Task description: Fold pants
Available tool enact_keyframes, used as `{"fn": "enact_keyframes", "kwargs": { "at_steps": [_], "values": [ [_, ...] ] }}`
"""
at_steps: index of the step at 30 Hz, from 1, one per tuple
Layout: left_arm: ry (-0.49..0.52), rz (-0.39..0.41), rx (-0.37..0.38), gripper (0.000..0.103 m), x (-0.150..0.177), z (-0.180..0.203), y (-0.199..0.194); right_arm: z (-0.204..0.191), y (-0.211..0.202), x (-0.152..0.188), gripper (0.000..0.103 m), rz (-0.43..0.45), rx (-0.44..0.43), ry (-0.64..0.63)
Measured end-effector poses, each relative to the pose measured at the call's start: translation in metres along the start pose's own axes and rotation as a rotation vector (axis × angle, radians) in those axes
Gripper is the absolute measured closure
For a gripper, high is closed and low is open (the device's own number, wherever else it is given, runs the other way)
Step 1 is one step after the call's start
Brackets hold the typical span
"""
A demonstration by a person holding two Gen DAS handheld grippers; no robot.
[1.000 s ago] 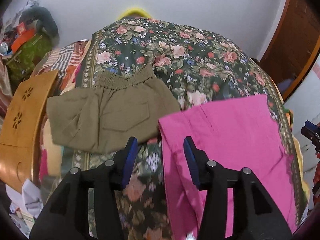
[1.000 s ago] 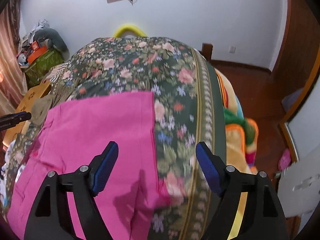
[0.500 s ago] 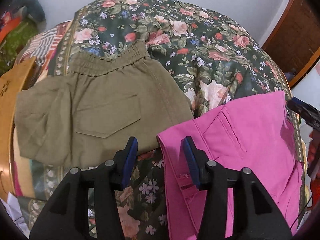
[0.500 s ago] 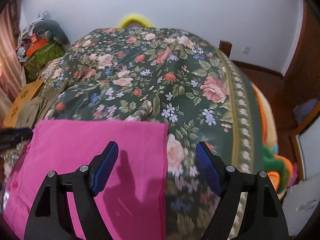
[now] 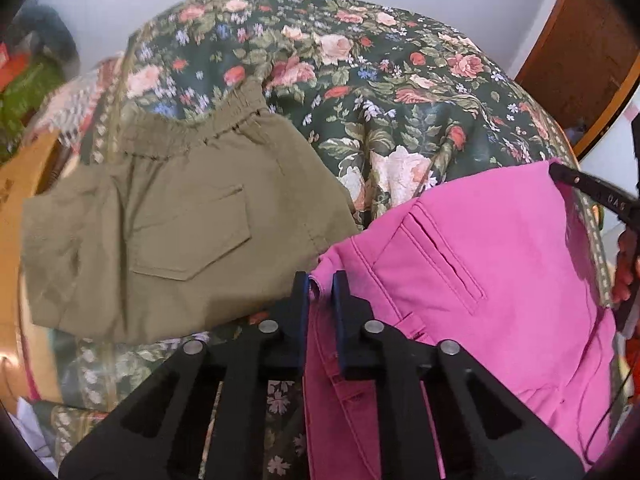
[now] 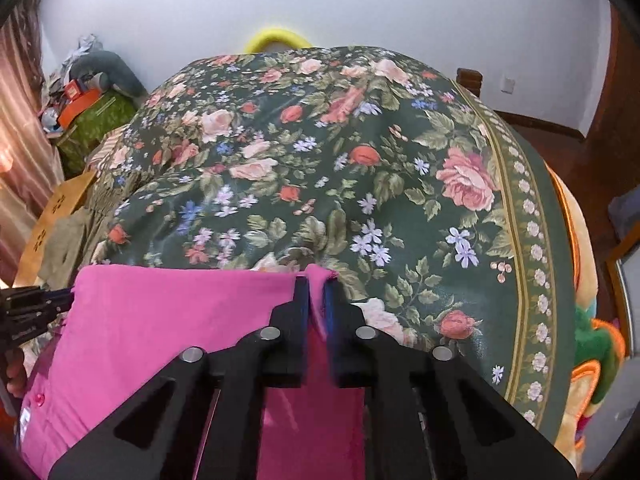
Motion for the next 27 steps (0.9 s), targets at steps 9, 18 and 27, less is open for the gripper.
{"fn": "enact_keyframes", "kwargs": {
  "at_steps": [9, 18, 27],
  "values": [
    [-0.012, 0.147, -0.088, 0.096, -0.012, -0.005, -0.062, -0.009, -0.056, -0.012, 0.099, 0.113, 0.036, -0.031],
    [0.047, 0.306, -0.151, 0.096, -0.016, 0.022, -0.151, -0.027, -0.147, -0.018, 0.099, 0.269, 0.046, -0.028],
    [0.133, 0.284, -0.176, 0.097, 0.052, 0.041, -0.181, -0.039, -0.183, 0.058, 0.099, 0.249, 0.016, -0.036]
  ]
}}
Point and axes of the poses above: each gripper's, at about its wrist camera, not at the fingertips, and y roughly the way its jaws point, z to its right, x to its underside, the point moved 7 cm from there along y, roughly the way its jaws point, and after that the axes turned 11 degrees about -z, right-handed, at the moved point
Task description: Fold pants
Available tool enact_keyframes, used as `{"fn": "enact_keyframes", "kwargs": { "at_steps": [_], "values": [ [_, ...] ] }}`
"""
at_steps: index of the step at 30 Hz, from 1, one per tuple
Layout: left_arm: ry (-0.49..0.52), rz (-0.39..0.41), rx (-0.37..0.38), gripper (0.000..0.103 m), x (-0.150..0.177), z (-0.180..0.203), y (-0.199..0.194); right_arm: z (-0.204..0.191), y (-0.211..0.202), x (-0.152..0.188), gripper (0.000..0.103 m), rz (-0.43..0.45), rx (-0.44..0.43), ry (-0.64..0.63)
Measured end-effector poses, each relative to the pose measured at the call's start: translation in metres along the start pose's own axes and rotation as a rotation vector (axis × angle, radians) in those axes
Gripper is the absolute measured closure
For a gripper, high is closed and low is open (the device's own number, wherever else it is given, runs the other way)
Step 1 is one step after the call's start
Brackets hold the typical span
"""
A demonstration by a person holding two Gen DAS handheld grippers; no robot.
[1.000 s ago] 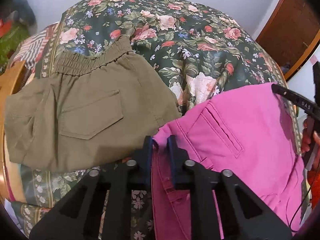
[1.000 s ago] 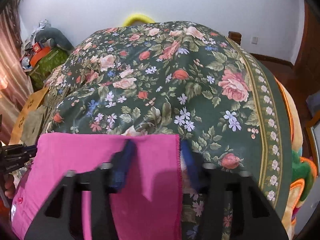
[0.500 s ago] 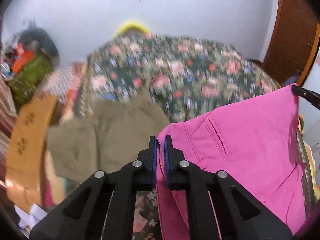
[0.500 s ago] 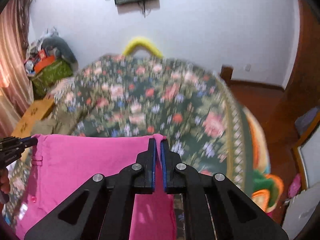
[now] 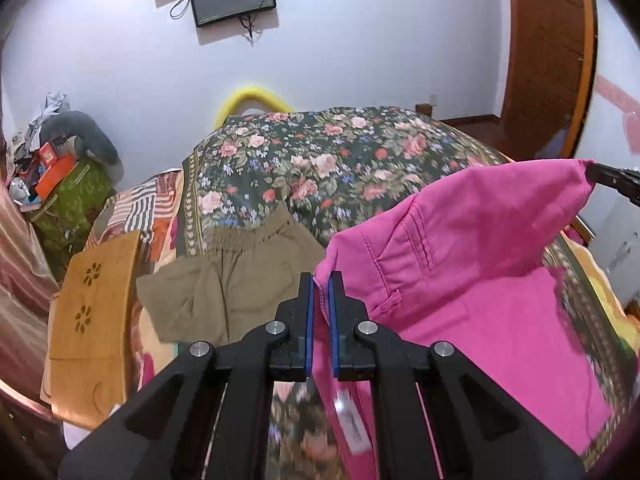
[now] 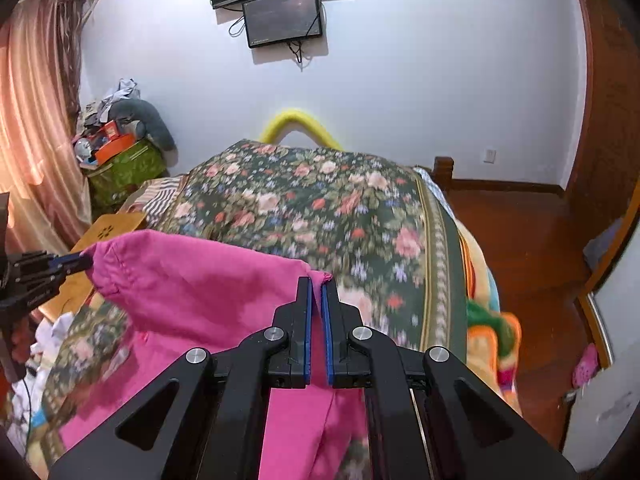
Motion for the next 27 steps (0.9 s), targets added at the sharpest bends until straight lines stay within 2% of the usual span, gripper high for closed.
{"fn": "enact_keyframes", "kwargs": {
  "at_steps": [7, 12, 18, 22, 26, 27],
  "values": [
    [0.029, -0.028, 0.024, 0.097, 0.057, 0.012, -0.020, -0.015, -0.017, 0.064, 0.099, -0.075, -0.023, -0.017],
    [0.056, -0.104, 0.067, 0.097, 0.108, 0.031, -0.013, -0.028, -0.007, 0.122, 0.099, -0.179, -0.037, -0.041],
    [0.030, -0.196, 0.096, 0.098, 0.160, 0.039, 0.002, -0.024, 0.001, 0.173, 0.099, -0.244, -0.035, 0.008],
    [0.009, -0.224, 0.097, 0.098, 0.177, 0.033, 0.002, -0.020, 0.001, 0.194, 0.099, -0.280, -0.029, 0.023],
    [0.009, -0.227, 0.066, 0.097, 0.176, 0.019, -0.005, -0.020, -0.012, 0.204, 0.097, -0.284, -0.010, 0.008],
    [0.007, -0.219, 0.061, 0.097, 0.173, 0.015, -0.009, -0.020, -0.017, 0.205, 0.094, -0.279, 0.009, -0.007]
  ]
}}
Point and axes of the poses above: each gripper's, at about its wrist camera, not at the fingertips, and y roughly the way its jaws point, z to its right, x to its underside, the point moved 7 cm from there along y, roughly the way its jaws point, and after that the axes turned 11 degrees about -z, right-handed, at the moved point
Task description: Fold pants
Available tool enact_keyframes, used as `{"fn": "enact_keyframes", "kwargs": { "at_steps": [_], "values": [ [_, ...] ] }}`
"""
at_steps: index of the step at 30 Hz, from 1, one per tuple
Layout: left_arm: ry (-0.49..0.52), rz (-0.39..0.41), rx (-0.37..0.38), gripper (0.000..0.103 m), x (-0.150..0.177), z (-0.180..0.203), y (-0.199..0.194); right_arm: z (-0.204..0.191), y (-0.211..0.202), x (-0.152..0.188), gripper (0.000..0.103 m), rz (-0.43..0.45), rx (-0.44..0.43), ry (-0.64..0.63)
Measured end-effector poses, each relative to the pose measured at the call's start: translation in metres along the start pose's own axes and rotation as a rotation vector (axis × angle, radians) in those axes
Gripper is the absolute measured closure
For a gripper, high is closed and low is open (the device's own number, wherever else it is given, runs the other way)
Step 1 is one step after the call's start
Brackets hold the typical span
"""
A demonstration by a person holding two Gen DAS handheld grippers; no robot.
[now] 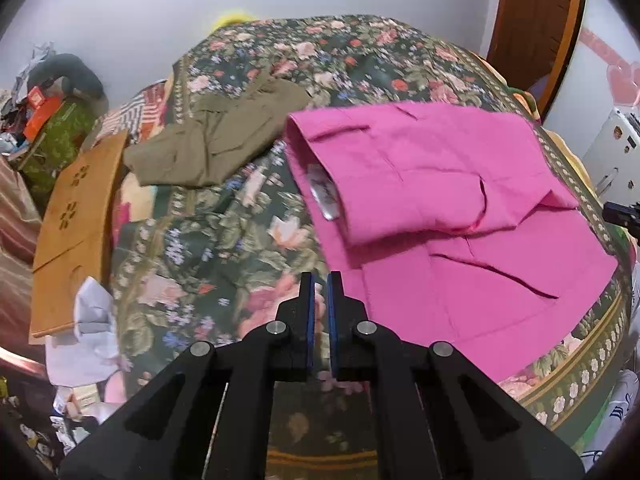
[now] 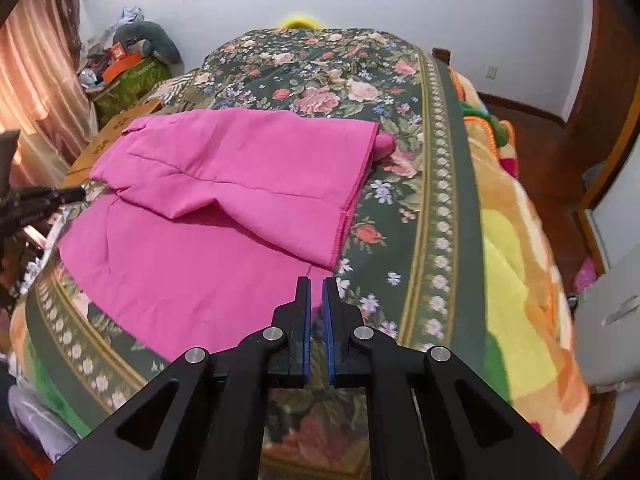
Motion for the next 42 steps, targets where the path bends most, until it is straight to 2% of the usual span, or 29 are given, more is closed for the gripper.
{"fn": "enact_keyframes", "kwargs": {
  "at_steps": [2, 3, 4, 6, 10, 12, 14, 18, 23, 27, 32, 33, 34, 37, 39, 40, 42],
  "values": [
    [-0.003, 0.024, -0.011, 0.092, -0.005, -0.005, -0.011, -0.002, -0.007, -0.002, 0.079, 0.017, 0.022, -0.023],
    [0.001, 0.036, -0.016, 0.086, -0.008, -0.005, -0.016, -0.004, -0.010, -0.003, 0.065, 0.027, 0.027, -0.030],
    [0.006, 0.044, -0.020, 0.081, -0.010, -0.006, -0.019, -0.006, -0.013, -0.004, 0.055, 0.039, 0.029, -0.039],
    [0.026, 0.071, -0.032, 0.055, -0.016, -0.002, -0.028, -0.012, -0.016, -0.012, 0.054, 0.063, 0.032, -0.064],
    [0.103, 0.109, -0.048, 0.037, -0.026, 0.018, -0.037, -0.026, -0.009, -0.025, 0.054, 0.053, 0.014, -0.107],
    [0.165, 0.101, -0.074, 0.026, -0.030, 0.032, -0.033, -0.035, -0.001, -0.029, 0.054, 0.035, -0.004, -0.132],
    [0.233, 0.073, -0.106, 0.019, -0.032, 0.047, -0.022, -0.043, 0.011, -0.032, 0.054, 0.009, -0.007, -0.166],
    [0.353, 0.033, -0.167, 0.019, -0.035, 0.069, 0.000, -0.053, 0.029, -0.033, 0.054, -0.033, -0.010, -0.228],
    [0.484, 0.003, -0.191, 0.019, -0.040, 0.093, 0.025, -0.058, 0.050, -0.037, 0.054, -0.084, -0.011, -0.277],
    [0.528, -0.010, -0.171, 0.019, -0.046, 0.107, 0.037, -0.060, 0.066, -0.044, 0.054, -0.111, -0.010, -0.294],
    [0.542, -0.020, -0.149, 0.019, -0.053, 0.118, 0.045, -0.064, 0.075, -0.057, 0.054, -0.097, -0.038, -0.294],
    [0.546, -0.020, -0.150, 0.019, -0.053, 0.120, 0.046, -0.064, 0.075, -0.059, 0.059, -0.091, -0.044, -0.289],
    [0.553, -0.020, -0.151, 0.019, -0.054, 0.120, 0.046, -0.065, 0.075, -0.062, 0.073, -0.084, -0.055, -0.281],
    [0.554, -0.019, -0.159, 0.020, -0.056, 0.116, 0.044, -0.066, 0.070, -0.068, 0.091, -0.065, -0.082, -0.255],
    [0.525, -0.017, -0.171, 0.041, -0.058, 0.108, 0.043, -0.066, 0.065, -0.072, 0.095, -0.038, -0.086, -0.244],
    [0.506, -0.022, -0.162, 0.047, -0.059, 0.104, 0.042, -0.066, 0.059, -0.073, 0.095, -0.023, -0.089, -0.238],
    [0.465, -0.016, -0.170, 0.073, -0.060, 0.099, 0.036, -0.067, 0.051, -0.075, 0.096, -0.003, -0.098, -0.234]
  ]
}}
Point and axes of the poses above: each gripper's, at about its wrist camera, not at the fingertips, and y roughly the way its jaws point, z to its right, x to its underside, the point moved 7 cm from there along y, roughly the way its jaws point, and after that the axes turned 11 degrees about -z, right-handed, at the moved point
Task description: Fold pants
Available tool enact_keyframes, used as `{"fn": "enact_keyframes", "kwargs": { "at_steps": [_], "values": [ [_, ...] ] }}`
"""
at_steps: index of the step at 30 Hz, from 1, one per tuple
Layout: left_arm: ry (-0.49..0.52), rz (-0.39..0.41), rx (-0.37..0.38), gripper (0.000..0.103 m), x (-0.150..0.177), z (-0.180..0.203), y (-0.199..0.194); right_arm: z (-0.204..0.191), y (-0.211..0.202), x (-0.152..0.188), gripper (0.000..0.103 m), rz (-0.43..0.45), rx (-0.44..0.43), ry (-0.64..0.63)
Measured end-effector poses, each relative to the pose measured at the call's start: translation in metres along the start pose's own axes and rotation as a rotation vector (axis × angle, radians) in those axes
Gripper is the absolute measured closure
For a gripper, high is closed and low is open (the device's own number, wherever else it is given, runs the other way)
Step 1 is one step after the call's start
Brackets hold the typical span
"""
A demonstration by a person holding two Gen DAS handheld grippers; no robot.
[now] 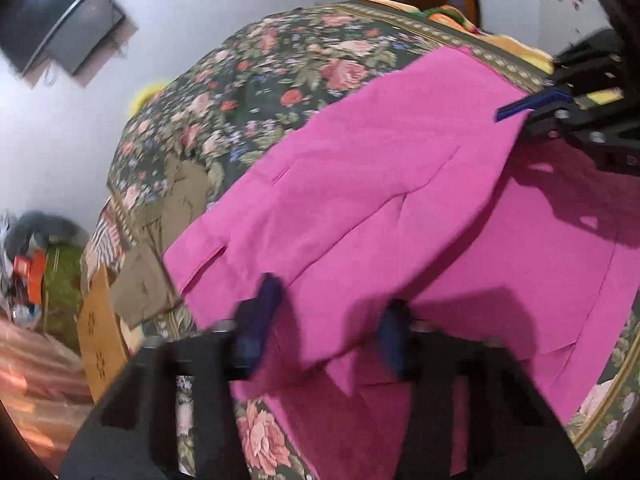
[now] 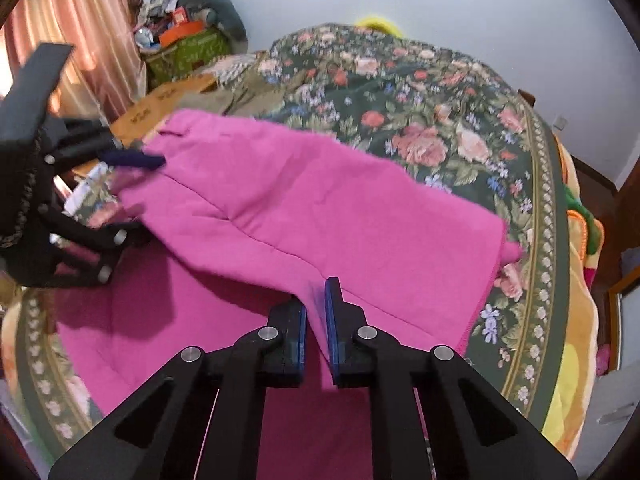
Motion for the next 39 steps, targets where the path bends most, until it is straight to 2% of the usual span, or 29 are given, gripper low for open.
{"fn": "enact_keyframes", "kwargs": {
  "at_steps": [2, 5, 11, 18, 22, 28, 32, 33, 34, 35, 36, 37, 39],
  "values": [
    [-0.024, 0.026, -0.031, 0.082, 0.001, -0.005, -0.011, -0.003, -0.009, -0.001, 0.096, 0.020, 0.003, -0.005],
    [-0.056, 0.065, -0.019, 0.089, 0.003, -0.006, -0.032, -0.008, -0.023, -0.002, 0.097, 0.047, 0.018, -0.017],
    [-0.069, 0.122, 0.011, 0.090, 0.016, 0.005, -0.068, -0.016, -0.052, 0.010, 0.097, 0.084, 0.015, -0.002],
    [-0.098, 0.115, 0.092, 0.090, 0.042, 0.023, -0.077, -0.035, -0.067, 0.042, 0.097, 0.075, 0.009, -0.018],
    [-0.094, 0.093, 0.102, 0.090, 0.057, 0.037, -0.071, -0.043, -0.059, 0.058, 0.097, 0.043, -0.004, -0.009],
    [-0.124, 0.049, 0.158, 0.090, 0.075, 0.047, -0.060, -0.048, -0.040, 0.081, 0.097, -0.009, -0.043, 0.029],
    [-0.158, 0.047, 0.199, 0.082, 0.086, 0.043, -0.065, -0.047, -0.037, 0.092, 0.096, -0.045, -0.061, 0.062],
    [-0.170, 0.048, 0.212, 0.079, 0.089, 0.041, -0.068, -0.046, -0.038, 0.094, 0.094, -0.051, -0.067, 0.070],
    [-0.180, 0.050, 0.220, 0.077, 0.092, 0.038, -0.071, -0.043, -0.040, 0.096, 0.087, -0.058, -0.069, 0.083],
    [-0.195, 0.053, 0.223, 0.069, 0.095, 0.035, -0.074, -0.041, -0.042, 0.099, 0.082, -0.061, -0.065, 0.098],
    [-0.213, 0.059, 0.223, 0.063, 0.098, 0.030, -0.077, -0.039, -0.046, 0.101, 0.071, -0.061, -0.060, 0.113],
    [-0.241, 0.069, 0.231, 0.063, 0.103, 0.023, -0.082, -0.035, -0.051, 0.102, 0.064, -0.051, -0.052, 0.127],
    [-0.282, 0.079, 0.243, 0.063, 0.110, 0.011, -0.087, -0.029, -0.061, 0.103, 0.063, -0.027, -0.038, 0.147]
  ]
}}
Point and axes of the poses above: each gripper's, at about its wrist camera, not at the fingertips, and y roughly the way its jaws point, z to its right, x to its underside, the point moved 7 cm from there along y, roughly the way its jaws point, and after that the axes turned 11 degrees about -z, right-handed, at the moved point
